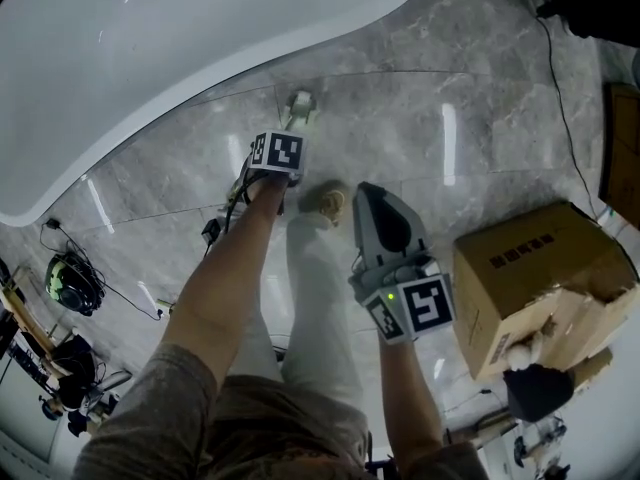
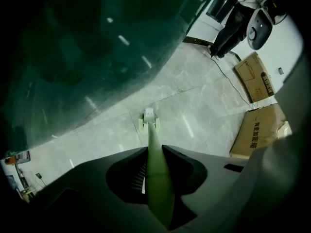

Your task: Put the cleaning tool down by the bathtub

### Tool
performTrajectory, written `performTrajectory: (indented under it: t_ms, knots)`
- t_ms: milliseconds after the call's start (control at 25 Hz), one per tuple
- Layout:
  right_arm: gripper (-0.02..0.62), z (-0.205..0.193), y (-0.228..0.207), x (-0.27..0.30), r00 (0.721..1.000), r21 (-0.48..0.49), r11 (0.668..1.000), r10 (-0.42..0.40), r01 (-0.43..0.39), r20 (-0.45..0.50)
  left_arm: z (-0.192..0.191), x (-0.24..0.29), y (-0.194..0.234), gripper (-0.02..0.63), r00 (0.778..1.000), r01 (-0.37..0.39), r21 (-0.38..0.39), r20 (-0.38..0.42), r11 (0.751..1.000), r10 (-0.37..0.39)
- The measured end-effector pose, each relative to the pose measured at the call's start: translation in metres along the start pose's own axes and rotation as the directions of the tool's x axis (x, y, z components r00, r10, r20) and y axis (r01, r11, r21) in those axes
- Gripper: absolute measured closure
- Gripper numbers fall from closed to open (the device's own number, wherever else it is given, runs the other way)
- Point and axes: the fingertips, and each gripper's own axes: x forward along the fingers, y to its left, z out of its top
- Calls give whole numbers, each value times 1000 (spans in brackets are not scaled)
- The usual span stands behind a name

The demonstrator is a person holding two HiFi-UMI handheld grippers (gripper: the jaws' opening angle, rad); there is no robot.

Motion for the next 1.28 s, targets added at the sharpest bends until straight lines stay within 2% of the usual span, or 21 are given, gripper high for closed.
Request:
performTrajectory:
  t_ms: [400,720,880,1080,1280]
  knots:
    - [595,-4,-9,7,1000,16,1000,1,-1,-23,5,25,2,506,998,-19,-17,-62,1000,18]
    - [595,-5,-13,6,1000,28,1000,-6,7,-29,8,22,-3,498,999,-4,-13,-35,1000,4]
    - [595,-3,-8,5,1000,31,1000,0,1,-25,9,17,-11,419,999,32,-15,-13,999,-32]
    - [595,2,-4,2,1000,37,999,-4,5,-15,10,7,-11,348,1000,18,2,9,1000,-18]
    - [595,15,10,-4,1000,43,999,-12,12,3,10,-24,-8,334,999,15,12,40,1000,-16]
